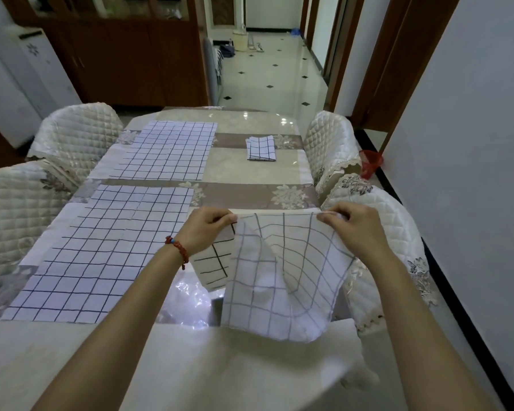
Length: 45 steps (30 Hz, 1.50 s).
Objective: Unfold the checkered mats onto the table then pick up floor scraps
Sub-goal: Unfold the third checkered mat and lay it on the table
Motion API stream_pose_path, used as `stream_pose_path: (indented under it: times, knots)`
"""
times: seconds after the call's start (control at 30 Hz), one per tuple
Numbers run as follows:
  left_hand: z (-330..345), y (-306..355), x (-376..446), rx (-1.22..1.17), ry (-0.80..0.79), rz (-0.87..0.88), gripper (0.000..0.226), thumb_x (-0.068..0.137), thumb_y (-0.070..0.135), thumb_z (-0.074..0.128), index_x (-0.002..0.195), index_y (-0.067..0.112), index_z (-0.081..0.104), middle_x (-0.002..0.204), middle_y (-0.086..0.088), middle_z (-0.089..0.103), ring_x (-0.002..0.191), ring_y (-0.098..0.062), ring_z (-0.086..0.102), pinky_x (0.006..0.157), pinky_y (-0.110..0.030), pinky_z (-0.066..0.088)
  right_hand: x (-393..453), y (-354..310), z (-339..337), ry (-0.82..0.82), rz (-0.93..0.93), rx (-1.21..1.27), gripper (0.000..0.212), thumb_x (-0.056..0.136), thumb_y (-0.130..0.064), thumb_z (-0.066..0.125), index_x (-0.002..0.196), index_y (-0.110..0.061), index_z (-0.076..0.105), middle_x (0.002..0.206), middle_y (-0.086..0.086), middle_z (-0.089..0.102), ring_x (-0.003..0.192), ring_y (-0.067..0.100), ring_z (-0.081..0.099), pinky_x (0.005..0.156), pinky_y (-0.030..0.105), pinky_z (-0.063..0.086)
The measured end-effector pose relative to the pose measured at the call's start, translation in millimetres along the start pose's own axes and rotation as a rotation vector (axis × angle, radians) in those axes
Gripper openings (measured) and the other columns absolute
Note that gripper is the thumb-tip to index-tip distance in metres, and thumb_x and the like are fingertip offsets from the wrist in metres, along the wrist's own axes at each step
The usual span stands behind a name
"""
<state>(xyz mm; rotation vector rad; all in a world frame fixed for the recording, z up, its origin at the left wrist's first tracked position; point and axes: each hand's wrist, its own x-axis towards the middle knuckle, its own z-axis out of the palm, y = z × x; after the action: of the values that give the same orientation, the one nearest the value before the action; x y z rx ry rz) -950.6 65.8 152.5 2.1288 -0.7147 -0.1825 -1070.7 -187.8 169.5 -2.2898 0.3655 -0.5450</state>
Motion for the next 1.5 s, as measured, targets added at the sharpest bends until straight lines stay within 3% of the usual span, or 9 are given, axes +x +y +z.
stream_pose_path:
  times: [0.2,0.37,0.6,0.8,0.97,1.1,1.27,1.37,1.5]
  knots:
    - [-1,30,25,0.053,-0.089,0.127,0.036,0.092,0.018,0.048,0.057,0.024,0.052,0.051,0.002,0.039,0.045,-0.004,0.033,0.046,-0.016,0.027,-17,-6,-27,0.044,0.009,0.058,0.013,0.077,-0.02,0.072,0.066,-0.023,0.067,0.065,-0.019,0.061,0.063,-0.014,0.053,0.059,0.002,0.038]
    - [17,63,41,0.02,-0.182,0.266,0.034,0.093,0.013,0.047,0.059,0.013,0.052,0.05,0.001,0.037,0.042,-0.002,0.039,0.042,-0.009,0.03,-53,-6,-60,0.107,0.127,0.092,0.018,0.075,-0.025,0.072,0.06,-0.034,0.066,0.07,-0.015,0.067,0.067,-0.007,0.058,0.061,0.003,0.042]
    - [69,117,52,0.057,-0.345,0.49,0.035,0.093,0.018,0.047,0.068,-0.005,0.056,0.057,-0.011,0.044,0.054,-0.018,0.038,0.049,-0.017,0.028,-124,0,-113,0.327,0.276,0.095,0.019,0.078,-0.024,0.071,0.061,-0.033,0.067,0.068,-0.014,0.067,0.062,-0.007,0.057,0.057,0.001,0.04]
    - [121,183,20,0.012,-0.405,0.638,0.03,0.093,0.017,0.046,0.079,-0.003,0.062,0.065,-0.007,0.054,0.059,-0.012,0.045,0.06,-0.027,0.036,-189,0,-167,0.487,0.322,0.051,0.024,0.079,-0.018,0.07,0.06,-0.031,0.065,0.065,-0.01,0.065,0.057,-0.004,0.053,0.054,0.001,0.038]
    - [180,255,-34,-0.121,-0.394,0.74,0.033,0.088,0.025,0.056,0.117,0.01,0.058,0.11,0.003,0.059,0.102,-0.008,0.052,0.087,-0.021,0.039,-241,2,-226,0.54,0.33,-0.039,0.028,0.079,-0.018,0.069,0.055,-0.03,0.061,0.047,-0.021,0.059,0.046,-0.009,0.048,0.046,0.002,0.034]
    - [237,319,-92,-0.136,-0.552,0.882,0.049,0.075,0.031,0.07,0.12,0.015,0.056,0.123,-0.002,0.06,0.108,-0.006,0.051,0.092,-0.013,0.035,-284,11,-275,0.489,0.383,-0.116,0.018,0.077,-0.023,0.07,0.06,-0.023,0.066,0.051,-0.011,0.058,0.048,-0.003,0.047,0.045,0.005,0.034]
    - [308,381,-153,-0.128,-0.674,0.987,0.022,0.079,0.021,0.068,0.095,0.006,0.069,0.092,-0.013,0.071,0.081,-0.019,0.063,0.074,-0.019,0.046,-329,29,-322,0.416,0.427,-0.237,0.025,0.075,-0.024,0.072,0.055,-0.033,0.061,0.049,-0.013,0.054,0.047,-0.006,0.047,0.044,0.005,0.033]
    - [337,399,-166,-0.149,-0.694,0.917,0.015,0.081,0.019,0.065,0.082,0.005,0.07,0.071,-0.008,0.067,0.059,-0.007,0.053,0.058,-0.004,0.04,-356,44,-343,0.446,0.459,-0.266,0.019,0.072,-0.03,0.075,0.058,-0.034,0.062,0.057,-0.013,0.057,0.052,-0.003,0.049,0.046,0.007,0.035]
    - [360,412,-164,-0.167,-0.671,0.85,0.012,0.081,0.015,0.064,0.08,0.005,0.07,0.064,0.001,0.059,0.055,0.001,0.047,0.053,-0.002,0.038,-384,68,-362,0.525,0.495,-0.188,0.012,0.073,-0.035,0.073,0.079,-0.03,0.064,0.075,-0.009,0.064,0.065,0.005,0.055,0.054,0.01,0.041]
